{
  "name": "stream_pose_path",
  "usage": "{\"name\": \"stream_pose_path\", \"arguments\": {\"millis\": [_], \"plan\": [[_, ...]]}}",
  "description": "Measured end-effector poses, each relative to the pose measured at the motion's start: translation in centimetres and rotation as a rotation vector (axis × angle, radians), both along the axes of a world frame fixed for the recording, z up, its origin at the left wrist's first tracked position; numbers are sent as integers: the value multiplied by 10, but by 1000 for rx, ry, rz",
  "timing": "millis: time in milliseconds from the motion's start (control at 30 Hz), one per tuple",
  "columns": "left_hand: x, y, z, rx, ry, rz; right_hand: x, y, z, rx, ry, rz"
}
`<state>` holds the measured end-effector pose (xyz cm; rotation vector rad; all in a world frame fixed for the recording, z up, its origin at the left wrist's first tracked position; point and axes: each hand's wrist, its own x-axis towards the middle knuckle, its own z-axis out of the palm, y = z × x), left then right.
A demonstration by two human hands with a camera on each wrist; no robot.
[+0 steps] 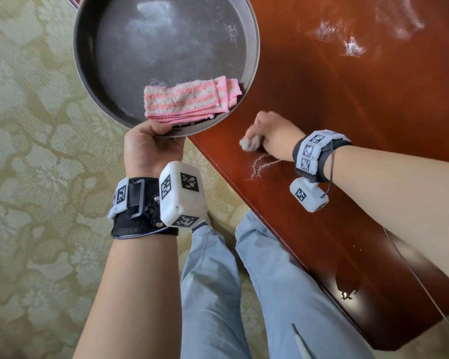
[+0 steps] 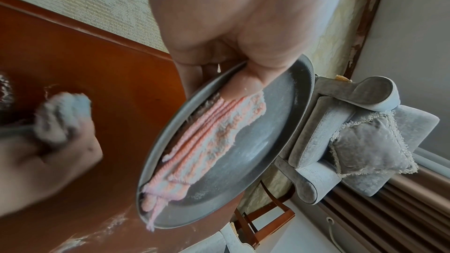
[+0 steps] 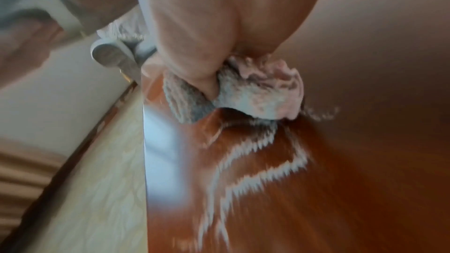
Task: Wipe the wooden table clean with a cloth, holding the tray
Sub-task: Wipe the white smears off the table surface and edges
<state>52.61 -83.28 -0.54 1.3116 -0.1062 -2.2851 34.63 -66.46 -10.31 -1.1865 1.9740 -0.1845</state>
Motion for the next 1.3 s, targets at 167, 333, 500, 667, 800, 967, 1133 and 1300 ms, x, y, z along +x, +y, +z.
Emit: {"name": "stream_pose_path", "arguments": {"millis": [167,333,500,667,800,967,1133,1300], "plan": [[-1,3,-1,-6,-7,9,-55,-7,1,-83,185,-412],[-2,8,0,-19,-22,-1,-73,13,-8,-185,297,-414],[-10,13,-1,-15,-28,3,-49,19,-14,-172,278,-370],[-22,19,2,-9,-44,-23,-8,38,-8,-114,196,-198],[-29,22,9,-33,-50,-75,19,55,-6,-70,102,-158],[-47,33,17,-46,-42,-98,11,60,-1,-132,21,-184],[-73,58,18,-45,-45,-121,-28,87,4,-370,58,-713],[-111,86,19,-33,-41,-183,-66,147,9,-261,161,-943]]}}
